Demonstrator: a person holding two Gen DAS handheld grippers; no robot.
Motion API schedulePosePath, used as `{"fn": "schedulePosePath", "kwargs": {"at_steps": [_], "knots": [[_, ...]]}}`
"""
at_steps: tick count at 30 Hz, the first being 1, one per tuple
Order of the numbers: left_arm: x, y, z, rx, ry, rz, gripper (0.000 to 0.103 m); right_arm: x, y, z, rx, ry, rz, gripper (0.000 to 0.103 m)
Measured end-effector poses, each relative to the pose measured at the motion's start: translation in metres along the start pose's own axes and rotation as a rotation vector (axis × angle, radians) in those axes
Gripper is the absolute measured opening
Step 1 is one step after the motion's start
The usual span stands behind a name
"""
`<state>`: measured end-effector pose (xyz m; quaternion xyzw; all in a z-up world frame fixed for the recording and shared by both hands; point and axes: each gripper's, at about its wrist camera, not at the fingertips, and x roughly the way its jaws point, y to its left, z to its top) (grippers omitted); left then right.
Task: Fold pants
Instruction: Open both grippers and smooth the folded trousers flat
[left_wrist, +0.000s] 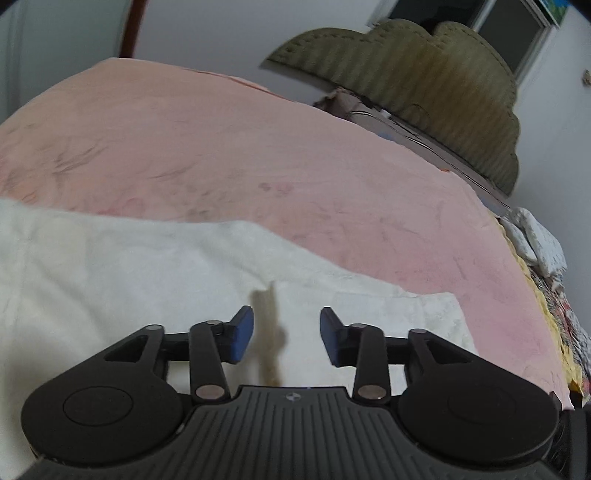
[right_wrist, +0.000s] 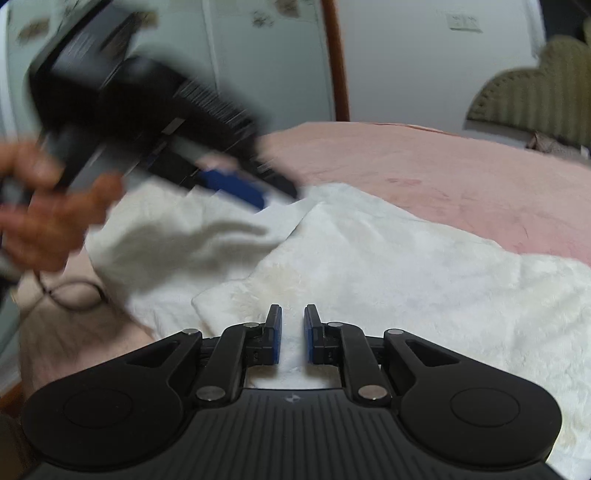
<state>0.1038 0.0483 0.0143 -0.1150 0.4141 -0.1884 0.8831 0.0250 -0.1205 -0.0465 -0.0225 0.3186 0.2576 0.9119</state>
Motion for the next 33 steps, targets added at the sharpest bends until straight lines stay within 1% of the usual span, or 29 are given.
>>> {"fn": "schedulePosePath", "kwargs": {"at_steps": [1, 3, 6, 8, 11, 13, 15, 16, 17, 20, 22, 24, 25, 27, 28, 29, 30, 31, 32, 33], "knots": [[0.008, -0.007, 0.002, 0.024, 0.008, 0.001, 0.049, 0.000, 0.005, -0.001, -0.041, 0.012, -0.009, 0.012], [0.025, -0.016, 0.003, 0.075, 0.028, 0.022, 0.049, -0.001, 0.007, 0.000, -0.063, 0.023, -0.009, 0.013], [0.052, -0.018, -0.002, 0.104, 0.078, 0.095, 0.049, -0.011, 0.003, 0.006, -0.010, -0.016, 0.005, 0.013], [0.059, -0.017, -0.007, 0.127, 0.078, 0.114, 0.049, -0.011, 0.003, 0.006, 0.013, -0.025, 0.042, 0.013], [0.050, -0.022, -0.012, 0.165, 0.043, 0.135, 0.049, -0.006, 0.008, 0.002, -0.016, 0.008, 0.040, 0.013], [0.041, -0.025, -0.015, 0.189, 0.024, 0.157, 0.049, -0.006, 0.005, 0.002, 0.006, 0.003, 0.045, 0.013], [0.032, -0.026, -0.018, 0.198, 0.013, 0.184, 0.055, -0.009, 0.002, 0.004, 0.019, -0.013, 0.041, 0.013], [0.027, -0.025, -0.022, 0.198, 0.005, 0.192, 0.061, -0.011, 0.003, 0.004, 0.012, -0.024, 0.030, 0.013], [0.021, -0.025, -0.025, 0.200, -0.006, 0.201, 0.064, -0.014, 0.004, 0.004, 0.000, -0.030, 0.020, 0.013], [0.009, -0.023, -0.038, 0.208, -0.022, 0.228, 0.064, -0.025, -0.002, 0.003, 0.002, -0.040, -0.008, 0.013], [0.006, -0.024, -0.047, 0.232, -0.018, 0.226, 0.064, -0.037, -0.014, 0.001, 0.029, -0.051, -0.047, 0.013], [0.008, -0.028, -0.057, 0.280, -0.012, 0.231, 0.065, -0.053, -0.029, -0.002, 0.060, -0.066, -0.100, 0.013], [0.011, -0.030, -0.061, 0.309, -0.017, 0.240, 0.066, -0.061, -0.036, -0.004, 0.084, -0.074, -0.128, 0.013], [0.015, -0.033, -0.070, 0.359, -0.041, 0.263, 0.067, -0.071, -0.051, -0.009, 0.135, -0.066, -0.155, 0.013], [0.015, -0.034, -0.072, 0.368, -0.051, 0.269, 0.067, -0.071, -0.057, -0.012, 0.154, -0.041, -0.155, 0.014], [0.015, -0.035, -0.073, 0.371, -0.055, 0.273, 0.067, -0.067, -0.062, -0.016, 0.166, 0.009, -0.149, 0.013], [0.015, -0.036, -0.073, 0.369, -0.056, 0.275, 0.067, -0.065, -0.064, -0.020, 0.162, 0.027, -0.158, 0.013], [0.013, -0.036, -0.072, 0.366, -0.058, 0.275, 0.067, -0.066, -0.060, -0.021, 0.160, 0.012, -0.168, 0.014], [0.011, -0.036, -0.071, 0.361, -0.061, 0.271, 0.066, -0.067, -0.056, -0.019, 0.159, -0.003, -0.156, 0.015], [0.009, -0.035, -0.070, 0.352, -0.065, 0.271, 0.066, -0.068, -0.051, -0.019, 0.155, -0.026, -0.117, 0.015]]}}
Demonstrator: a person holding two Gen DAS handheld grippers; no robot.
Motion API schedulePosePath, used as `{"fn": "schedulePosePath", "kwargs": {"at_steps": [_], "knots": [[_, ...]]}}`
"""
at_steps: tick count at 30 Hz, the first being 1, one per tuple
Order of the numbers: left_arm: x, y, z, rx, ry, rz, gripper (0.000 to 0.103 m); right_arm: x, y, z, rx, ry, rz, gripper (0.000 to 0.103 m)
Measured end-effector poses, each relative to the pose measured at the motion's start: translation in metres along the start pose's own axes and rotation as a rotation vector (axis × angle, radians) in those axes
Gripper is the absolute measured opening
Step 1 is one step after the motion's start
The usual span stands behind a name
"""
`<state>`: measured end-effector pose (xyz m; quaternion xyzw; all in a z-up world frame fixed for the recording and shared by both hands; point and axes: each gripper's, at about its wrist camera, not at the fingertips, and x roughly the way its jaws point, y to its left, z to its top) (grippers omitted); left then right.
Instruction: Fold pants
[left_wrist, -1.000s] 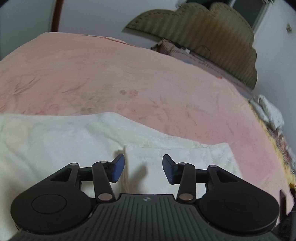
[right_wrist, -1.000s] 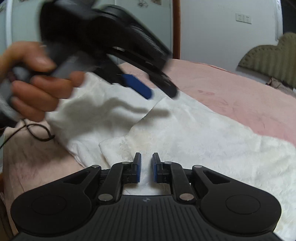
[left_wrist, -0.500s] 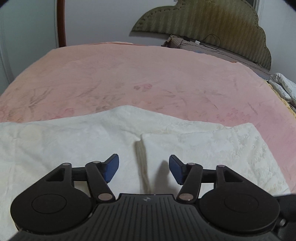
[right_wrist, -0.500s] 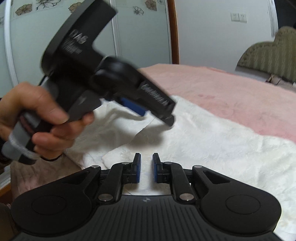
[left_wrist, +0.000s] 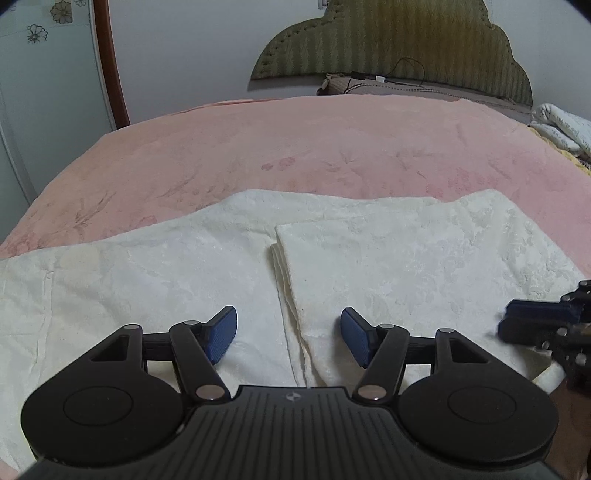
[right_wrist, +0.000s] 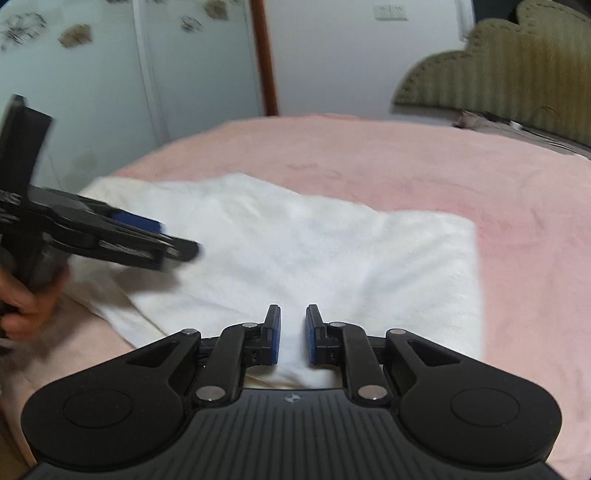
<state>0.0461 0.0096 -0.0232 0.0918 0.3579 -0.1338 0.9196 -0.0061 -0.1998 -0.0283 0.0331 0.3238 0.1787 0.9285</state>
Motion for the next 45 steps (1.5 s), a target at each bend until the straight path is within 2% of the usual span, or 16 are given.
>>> {"fn": "schedulePosePath", "kwargs": {"at_steps": [2, 6, 7, 8, 10, 13, 15, 19, 24, 33, 37, 39, 42, 43, 45], "knots": [[-0.003, 0.005, 0.003, -0.024, -0.003, 0.010, 0.067, 0.003, 0.009, 0.003, -0.017, -0.037, 0.054, 0.015], [-0.003, 0.010, 0.016, -0.076, -0.019, 0.002, 0.069, 0.026, 0.038, 0.007, -0.093, -0.013, 0.122, 0.015], [-0.001, 0.010, 0.020, -0.088, -0.026, -0.002, 0.071, 0.034, 0.045, 0.008, -0.114, -0.002, 0.123, 0.015], [0.003, 0.009, 0.023, -0.093, -0.035, 0.000, 0.077, 0.040, 0.050, 0.005, -0.131, 0.007, 0.113, 0.015], [0.015, 0.005, 0.027, -0.081, -0.027, 0.037, 0.086, 0.050, 0.054, 0.000, -0.152, 0.006, 0.083, 0.015], [0.033, 0.003, 0.020, -0.090, 0.013, 0.073, 0.089, 0.052, 0.050, -0.003, -0.128, -0.012, 0.088, 0.016], [0.032, 0.006, 0.012, -0.116, -0.017, 0.070, 0.095, 0.051, 0.048, -0.006, -0.118, -0.009, 0.091, 0.016], [0.033, 0.005, 0.006, -0.103, -0.031, 0.071, 0.103, 0.054, 0.049, -0.004, -0.124, -0.007, 0.085, 0.016], [0.034, 0.000, -0.003, -0.089, -0.083, 0.090, 0.103, 0.050, 0.046, -0.002, -0.096, -0.005, 0.103, 0.017], [0.029, -0.001, -0.007, -0.088, -0.095, 0.094, 0.103, 0.046, 0.033, -0.002, -0.031, -0.010, 0.146, 0.019], [0.008, -0.001, -0.012, -0.070, -0.114, 0.109, 0.103, 0.018, 0.030, -0.005, -0.031, -0.078, 0.038, 0.023], [0.001, 0.000, -0.010, -0.064, -0.086, 0.142, 0.103, 0.008, 0.016, -0.006, -0.002, -0.087, -0.028, 0.024], [0.003, -0.005, -0.015, 0.013, -0.069, 0.165, 0.103, 0.013, -0.002, -0.010, 0.014, -0.035, -0.152, 0.023], [0.004, -0.007, -0.020, 0.026, -0.086, 0.169, 0.103, 0.018, -0.004, -0.014, 0.007, -0.011, -0.147, 0.024], [0.002, -0.008, -0.027, 0.020, -0.124, 0.182, 0.102, 0.017, -0.002, -0.016, 0.003, -0.027, -0.152, 0.026]]}}
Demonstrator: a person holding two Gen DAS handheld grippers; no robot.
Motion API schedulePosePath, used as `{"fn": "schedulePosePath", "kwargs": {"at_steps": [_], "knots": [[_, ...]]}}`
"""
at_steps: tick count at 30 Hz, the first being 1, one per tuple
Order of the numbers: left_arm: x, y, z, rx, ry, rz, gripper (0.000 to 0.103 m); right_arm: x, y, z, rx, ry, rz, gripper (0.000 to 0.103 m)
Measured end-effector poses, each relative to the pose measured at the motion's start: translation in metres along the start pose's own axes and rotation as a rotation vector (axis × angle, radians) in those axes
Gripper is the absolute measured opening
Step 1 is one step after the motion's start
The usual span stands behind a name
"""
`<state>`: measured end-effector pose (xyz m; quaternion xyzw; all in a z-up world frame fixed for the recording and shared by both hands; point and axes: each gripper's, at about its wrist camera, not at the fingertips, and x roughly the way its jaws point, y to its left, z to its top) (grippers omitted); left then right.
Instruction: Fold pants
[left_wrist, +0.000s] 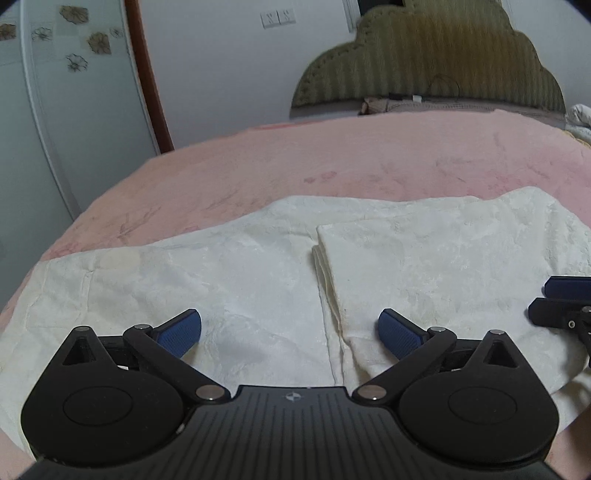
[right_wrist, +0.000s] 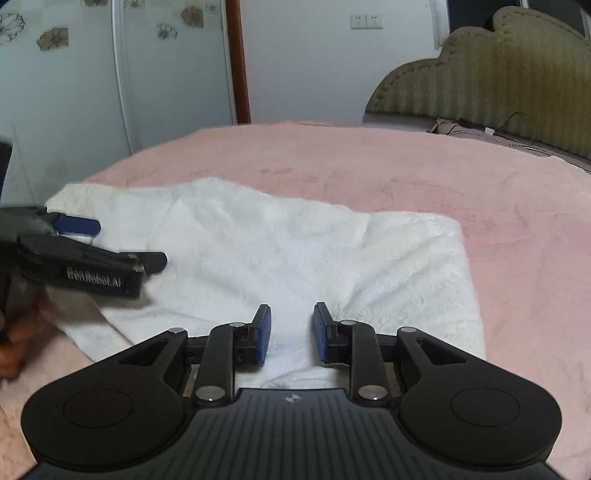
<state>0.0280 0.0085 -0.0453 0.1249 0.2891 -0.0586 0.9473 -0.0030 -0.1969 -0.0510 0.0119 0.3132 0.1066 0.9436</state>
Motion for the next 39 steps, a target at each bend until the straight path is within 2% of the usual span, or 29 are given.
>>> {"fn": "schedulePosePath", "kwargs": {"at_steps": [2, 4, 6, 8, 11, 15, 18, 21, 23, 25, 26, 28, 29, 32, 34, 36, 38, 39], "knots": [[-0.006, -0.001, -0.001, 0.016, -0.015, 0.012, 0.103, 0.000, 0.007, -0.001, -0.040, -0.001, -0.024, 0.030], [-0.015, 0.003, -0.001, 0.016, -0.027, 0.027, 0.102, 0.001, 0.008, 0.001, -0.050, -0.003, -0.034, 0.042], [-0.028, 0.015, -0.003, 0.008, -0.046, 0.043, 0.102, 0.001, 0.005, 0.001, -0.030, -0.001, -0.016, 0.088], [-0.040, 0.034, -0.005, -0.010, -0.052, 0.084, 0.103, 0.004, 0.003, 0.002, -0.009, 0.015, 0.007, 0.100], [-0.051, 0.074, -0.014, -0.054, -0.056, 0.158, 0.103, 0.005, 0.004, 0.002, -0.010, 0.019, 0.006, 0.100], [-0.030, 0.124, -0.032, -0.070, 0.052, 0.378, 0.099, 0.005, 0.005, 0.001, -0.013, 0.019, 0.003, 0.101], [-0.054, 0.168, -0.033, -0.197, 0.007, 0.366, 0.097, 0.005, 0.004, 0.001, -0.012, 0.019, 0.003, 0.101], [-0.079, 0.212, -0.033, -0.317, -0.001, 0.413, 0.095, 0.005, 0.004, 0.002, -0.010, 0.021, 0.004, 0.101], [-0.094, 0.243, -0.037, -0.452, 0.011, 0.362, 0.083, 0.002, 0.006, 0.002, -0.020, 0.010, -0.007, 0.101], [-0.097, 0.270, -0.043, -0.598, 0.060, 0.254, 0.075, -0.004, 0.015, 0.003, -0.026, -0.040, -0.043, 0.101], [-0.097, 0.281, -0.046, -0.666, 0.081, 0.202, 0.071, -0.009, 0.022, 0.008, -0.016, -0.067, -0.018, 0.101], [-0.095, 0.289, -0.053, -0.756, 0.105, 0.116, 0.064, -0.013, 0.050, 0.025, -0.060, -0.101, 0.124, 0.100], [-0.093, 0.290, -0.056, -0.786, 0.117, 0.073, 0.062, -0.016, 0.073, 0.034, -0.126, -0.122, 0.179, 0.100], [-0.084, 0.286, -0.056, -0.807, 0.140, -0.001, 0.049, -0.018, 0.152, 0.049, -0.415, -0.171, 0.287, 0.100], [-0.080, 0.285, -0.058, -0.819, 0.143, -0.003, 0.044, -0.013, 0.199, 0.052, -0.568, -0.186, 0.370, 0.090], [-0.077, 0.289, -0.059, -0.865, 0.137, -0.013, 0.041, 0.002, 0.237, 0.054, -0.659, -0.167, 0.431, 0.060], [-0.078, 0.291, -0.062, -0.901, 0.126, -0.043, 0.041, 0.022, 0.267, 0.051, -0.728, -0.133, 0.465, 0.050], [-0.077, 0.293, -0.062, -0.910, 0.125, -0.052, 0.041, 0.033, 0.279, 0.048, -0.753, -0.115, 0.476, 0.049]]}}
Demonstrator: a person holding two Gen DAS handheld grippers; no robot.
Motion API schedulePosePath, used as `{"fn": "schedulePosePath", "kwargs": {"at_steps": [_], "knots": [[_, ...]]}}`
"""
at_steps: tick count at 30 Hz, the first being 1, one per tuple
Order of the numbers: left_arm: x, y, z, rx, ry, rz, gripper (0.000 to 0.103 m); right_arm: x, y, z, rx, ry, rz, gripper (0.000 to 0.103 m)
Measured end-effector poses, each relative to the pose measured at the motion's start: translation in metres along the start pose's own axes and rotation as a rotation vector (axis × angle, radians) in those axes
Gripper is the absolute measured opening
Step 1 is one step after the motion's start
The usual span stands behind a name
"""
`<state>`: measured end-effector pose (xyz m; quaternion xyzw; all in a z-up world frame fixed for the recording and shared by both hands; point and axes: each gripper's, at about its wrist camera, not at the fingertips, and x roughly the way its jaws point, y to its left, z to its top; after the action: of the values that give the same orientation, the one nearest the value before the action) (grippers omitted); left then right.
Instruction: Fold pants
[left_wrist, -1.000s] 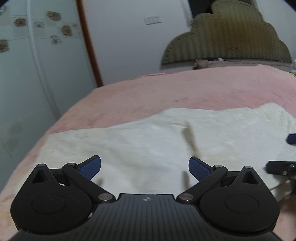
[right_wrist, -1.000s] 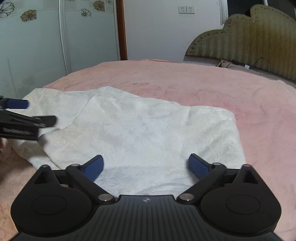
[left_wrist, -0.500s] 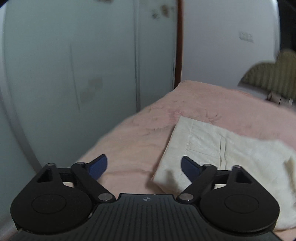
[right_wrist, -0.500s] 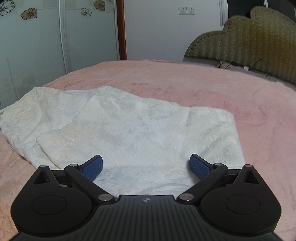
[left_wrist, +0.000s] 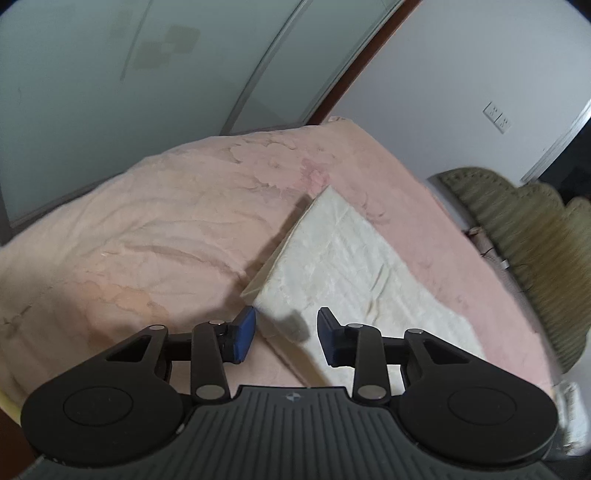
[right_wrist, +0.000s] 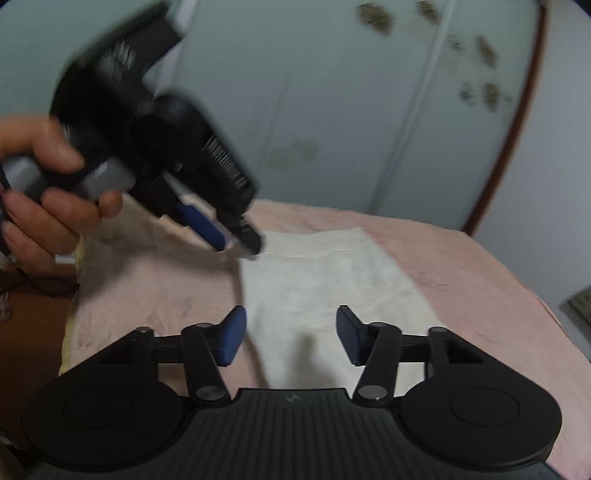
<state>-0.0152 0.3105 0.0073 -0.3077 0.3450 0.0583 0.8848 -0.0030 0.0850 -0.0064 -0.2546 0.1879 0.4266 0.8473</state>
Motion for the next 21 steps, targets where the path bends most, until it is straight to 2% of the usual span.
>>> {"fn": "schedulePosePath", "kwargs": {"at_steps": [1, 3, 5, 6, 8, 10, 15, 19, 21], "knots": [[0.001, 0.001, 0.001, -0.006, 0.000, -0.003, 0.040, 0.012, 0.004, 0.002, -0.007, 0.013, 0.020, 0.047], [0.003, 0.003, 0.002, -0.021, -0.001, -0.002, 0.031, 0.030, 0.009, 0.002, -0.007, 0.031, 0.049, 0.034], [0.006, 0.006, 0.004, -0.039, 0.005, -0.004, 0.012, 0.041, 0.013, 0.003, 0.005, 0.034, 0.057, 0.027], [0.006, 0.010, 0.004, -0.054, 0.006, -0.022, 0.009, 0.043, 0.014, 0.003, 0.008, 0.029, 0.054, 0.020], [0.007, 0.013, 0.004, -0.068, 0.001, -0.039, 0.005, 0.045, 0.014, 0.004, 0.020, 0.020, 0.050, 0.015], [0.006, 0.013, 0.004, -0.059, -0.017, -0.052, 0.004, 0.045, 0.011, 0.006, 0.039, 0.012, 0.056, 0.012], [0.017, 0.004, 0.005, -0.013, -0.048, -0.012, 0.004, 0.049, 0.013, 0.015, 0.057, 0.005, 0.061, 0.012], [0.014, 0.002, 0.000, 0.012, -0.043, 0.021, 0.005, 0.038, 0.018, 0.011, 0.075, 0.023, 0.054, 0.014], [0.008, 0.005, 0.001, 0.018, -0.038, 0.025, 0.010, 0.021, 0.022, 0.007, 0.068, 0.015, 0.041, 0.021]]}}
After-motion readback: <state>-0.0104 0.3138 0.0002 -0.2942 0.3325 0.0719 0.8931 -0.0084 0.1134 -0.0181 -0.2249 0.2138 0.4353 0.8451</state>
